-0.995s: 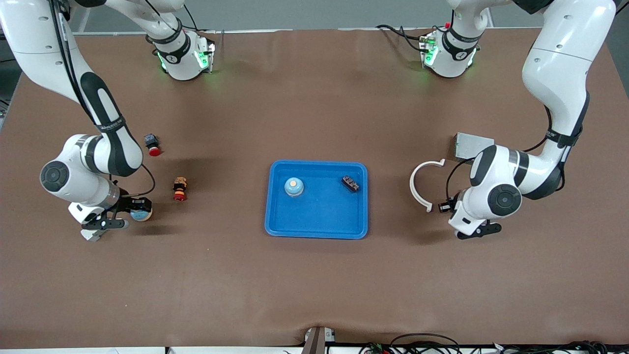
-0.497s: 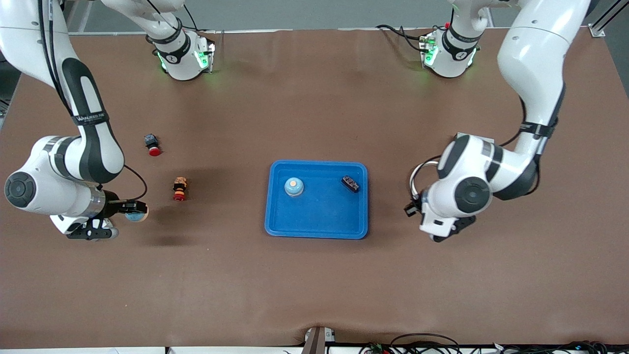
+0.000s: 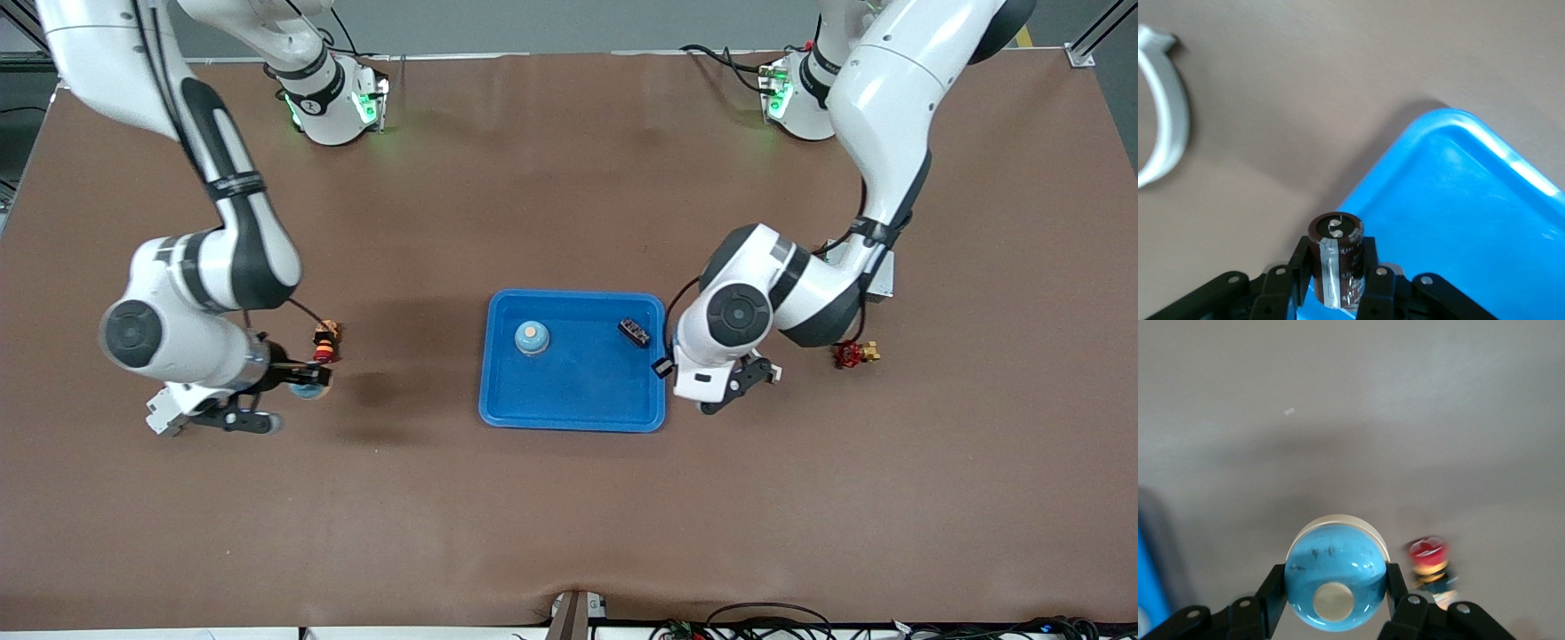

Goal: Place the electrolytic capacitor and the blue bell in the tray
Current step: 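Carry the blue button and the capacitor into the blue tray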

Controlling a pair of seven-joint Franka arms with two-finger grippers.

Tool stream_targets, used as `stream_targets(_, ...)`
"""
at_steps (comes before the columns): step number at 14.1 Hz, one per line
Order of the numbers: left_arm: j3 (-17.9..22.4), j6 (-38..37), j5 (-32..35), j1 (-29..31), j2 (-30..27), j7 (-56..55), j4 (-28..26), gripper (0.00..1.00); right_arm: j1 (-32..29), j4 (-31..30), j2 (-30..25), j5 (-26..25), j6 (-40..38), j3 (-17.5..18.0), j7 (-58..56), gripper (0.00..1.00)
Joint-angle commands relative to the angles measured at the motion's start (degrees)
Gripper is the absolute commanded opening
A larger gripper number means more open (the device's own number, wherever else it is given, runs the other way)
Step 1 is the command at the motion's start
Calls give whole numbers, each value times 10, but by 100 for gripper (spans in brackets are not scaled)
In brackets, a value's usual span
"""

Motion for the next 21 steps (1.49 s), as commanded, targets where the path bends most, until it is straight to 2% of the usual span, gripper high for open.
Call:
stream_targets(1,12,42,-6,-30,21,-35,17,0,58,0,-11,5,-5,-6,105,0)
stream_targets(4,13,103,-6,-39,35,-60,17,0,117,30,-2,2,-1,-7,199,0)
stream_targets(7,13,157,-4,-47,56,-90,17,0,155,64,37,3,19,-7,272,0)
stream_targets(11,30,165,0,-55,75,-90,17,0,194,79,86,1,70,-7,346,0)
stream_targets(14,42,174,-1,-66,81,-88,18,0,219,142,140,-5,69,-8,396,0)
stream_targets(21,43,174,-1,-66,90,-88,30,0,242,225,222,-6,71,-11,458,0)
